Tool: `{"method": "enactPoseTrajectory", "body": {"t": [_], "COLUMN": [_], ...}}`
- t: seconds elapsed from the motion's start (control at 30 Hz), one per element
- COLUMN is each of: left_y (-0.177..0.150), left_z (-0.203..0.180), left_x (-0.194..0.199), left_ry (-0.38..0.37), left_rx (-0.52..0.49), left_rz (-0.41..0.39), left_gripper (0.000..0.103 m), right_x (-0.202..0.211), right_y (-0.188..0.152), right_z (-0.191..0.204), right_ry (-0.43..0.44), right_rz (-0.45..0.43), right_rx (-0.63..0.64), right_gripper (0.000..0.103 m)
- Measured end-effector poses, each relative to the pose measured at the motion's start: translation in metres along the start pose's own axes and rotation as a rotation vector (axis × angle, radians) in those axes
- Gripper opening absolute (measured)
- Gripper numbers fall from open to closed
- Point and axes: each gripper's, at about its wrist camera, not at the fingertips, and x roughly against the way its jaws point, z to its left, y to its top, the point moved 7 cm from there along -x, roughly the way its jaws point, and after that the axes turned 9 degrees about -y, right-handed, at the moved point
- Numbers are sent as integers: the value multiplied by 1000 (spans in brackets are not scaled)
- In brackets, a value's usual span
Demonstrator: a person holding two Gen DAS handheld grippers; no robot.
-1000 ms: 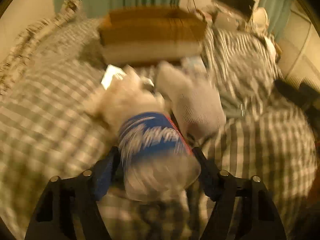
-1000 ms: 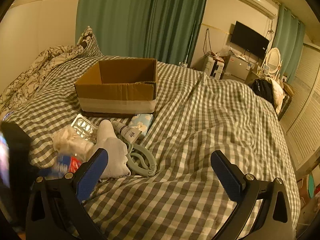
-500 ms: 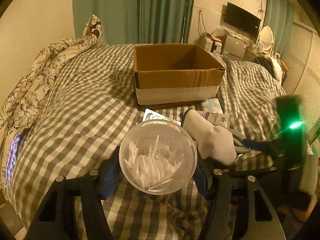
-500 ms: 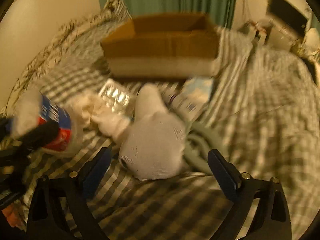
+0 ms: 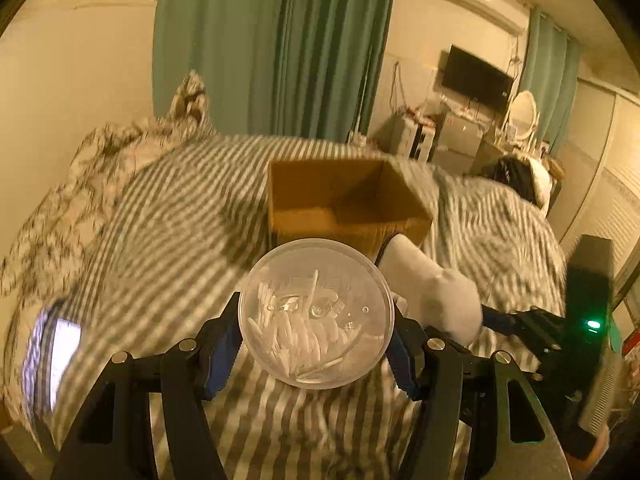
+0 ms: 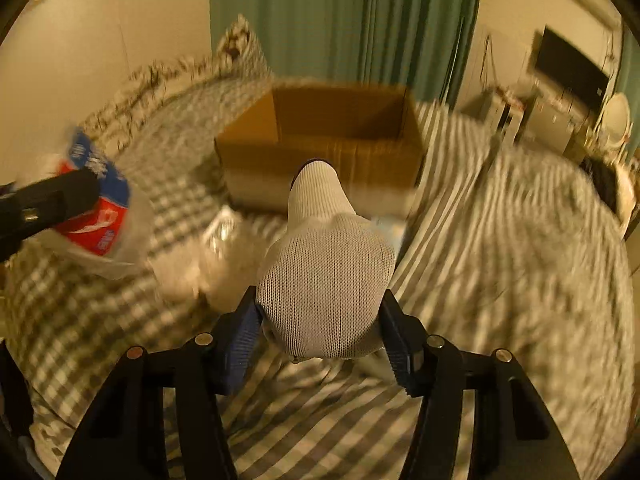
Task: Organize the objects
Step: 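Grasp the clear cotton-swab container with left tool while right tool grasps the white sock, then lower the swab container into the box with left tool while right tool drops the sock in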
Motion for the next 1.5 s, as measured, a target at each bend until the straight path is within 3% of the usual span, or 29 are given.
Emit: {"method": "enactPoseTrajectory", "body": {"t": [0.17,0.33,0.5,0.67,0.97,1.13,1.23,1.27,1.33,1.5], "left_y": [52,98,136,153,146,141,137,137,138,142], "left_z": [2,7,19,30,48,52,52,48,44,30], "left_x": [-20,-47,-91,-138,-204,-219,-220,-216,-206,-170], "left_ry": [-10,-2,-9,-6,-27,-42,-63,-76,-86,-56], "left_rx": [10,5,23,23,18,3,13,18,20,-40], "left_rz": [-36,-55,-51,-36,26,46,69,64,46,18], "left_gripper": [65,65,65,65,66,67,75,84,95,99], "right_x": [24,28,8,-37,-119,-136,-134,-129,-116,-68], "right_y": [62,122,167,197,201,186,185,186,189,195], "right_z": [-15,-27,-30,-32,-36,-39,-47,-51,-59,-68], "right_ry": [-42,-47,-22,-3,68,89,94,89,83,45], "right_rz": [-120,-184,-207,-184,-105,-69,-79,-95,-121,-182], "right_rx": [13,13,21,26,4,4,-11,-21,-40,-41], "right_gripper": [57,57,57,57,57,60,76,82,84,87]}}
